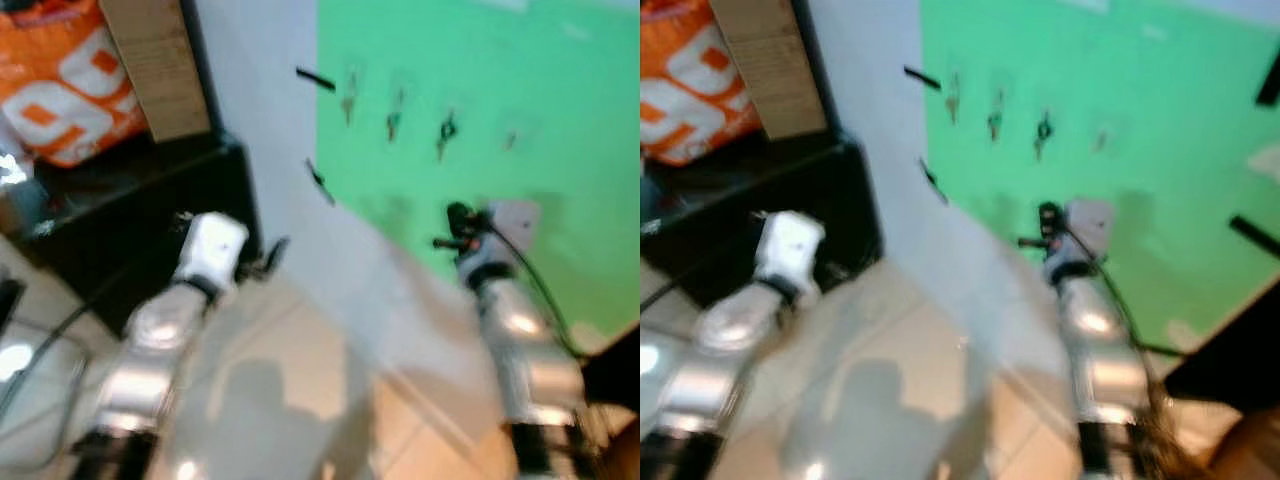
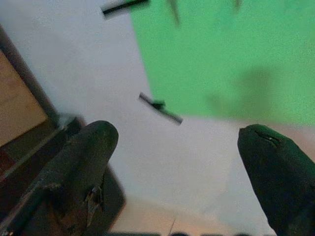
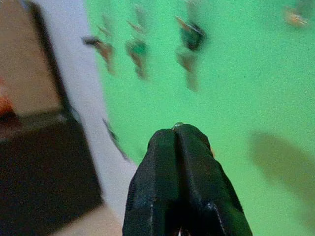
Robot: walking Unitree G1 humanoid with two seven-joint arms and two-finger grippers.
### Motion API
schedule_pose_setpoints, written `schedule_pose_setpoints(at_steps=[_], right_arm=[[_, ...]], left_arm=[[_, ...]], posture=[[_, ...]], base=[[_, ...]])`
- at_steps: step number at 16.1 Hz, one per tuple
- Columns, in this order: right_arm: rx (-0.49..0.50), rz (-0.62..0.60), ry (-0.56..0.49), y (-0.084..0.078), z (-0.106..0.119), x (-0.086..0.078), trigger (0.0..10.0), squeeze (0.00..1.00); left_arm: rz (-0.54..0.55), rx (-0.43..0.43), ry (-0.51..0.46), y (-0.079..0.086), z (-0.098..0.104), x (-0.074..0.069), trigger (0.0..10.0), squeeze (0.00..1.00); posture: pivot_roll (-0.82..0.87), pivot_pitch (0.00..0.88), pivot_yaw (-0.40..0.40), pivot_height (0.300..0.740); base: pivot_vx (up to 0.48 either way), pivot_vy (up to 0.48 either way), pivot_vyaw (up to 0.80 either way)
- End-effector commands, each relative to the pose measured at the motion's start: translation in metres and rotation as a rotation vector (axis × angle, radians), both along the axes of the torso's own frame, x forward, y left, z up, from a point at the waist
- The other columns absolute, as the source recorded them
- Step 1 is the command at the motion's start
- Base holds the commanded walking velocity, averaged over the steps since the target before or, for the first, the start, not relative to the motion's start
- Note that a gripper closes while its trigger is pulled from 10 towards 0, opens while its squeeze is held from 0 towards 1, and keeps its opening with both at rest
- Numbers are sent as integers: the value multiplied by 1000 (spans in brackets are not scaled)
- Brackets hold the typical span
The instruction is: Hang keys on a hook
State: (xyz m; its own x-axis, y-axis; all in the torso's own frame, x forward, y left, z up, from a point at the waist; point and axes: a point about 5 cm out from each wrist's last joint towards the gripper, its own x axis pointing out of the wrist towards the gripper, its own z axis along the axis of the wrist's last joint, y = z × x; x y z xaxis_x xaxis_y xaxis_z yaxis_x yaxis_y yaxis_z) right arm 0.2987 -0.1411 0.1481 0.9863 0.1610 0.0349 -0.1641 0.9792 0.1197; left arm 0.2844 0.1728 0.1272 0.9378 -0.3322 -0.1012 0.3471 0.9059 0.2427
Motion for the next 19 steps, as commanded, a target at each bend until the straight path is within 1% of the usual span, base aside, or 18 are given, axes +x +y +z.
schedule_pose_setpoints(at_steps=[1, 3, 5, 7, 9, 13, 17, 19], right_arm=[[-6, -20, -16, -10, 2, -1, 10000, 0], [11, 17, -34, -8, 4, -3, 10000, 0], [26, 49, -45, -7, 5, -5, 10000, 0], [29, 52, -49, -8, 5, -5, 10000, 0], [35, 50, -61, -10, 9, -4, 10000, 0], [42, 57, -90, -10, 19, 1, 10000, 0], [64, 46, -116, -11, 29, 4, 10000, 0], [73, 18, -131, -14, 36, 7, 10000, 0]], left_arm=[[-45, -20, -35, -11, 9, 2, 10000, 0], [-61, -23, -31, -12, 10, 2, 10000, 0], [-79, -23, -22, -13, 10, 2, 10000, 0], [-96, -24, -17, -14, 10, 2, 10000, 0], [-145, -20, -5, -17, 10, 2, 10000, 0], [-265, -6, 16, -22, 11, -1, 10000, 0], [-400, -44, 30, -30, 17, -6, 10000, 0], [-490, -72, 65, -36, 19, -11, 10000, 0]], posture=[[-26, 0, 31, 740], [-26, 0, 36, 740], [-27, 0, 38, 740], [-29, 0, 40, 740], [-30, 0, 41, 740], [-31, 0, 41, 740], [-29, 0, 38, 740], [-29, 0, 38, 740]], base=[[382, 0, 0], [364, 0, 0], [0, 0, 0], [0, 0, 0], [0, 0, 0], [0, 0, 0], [0, 0, 0], [0, 0, 0]])
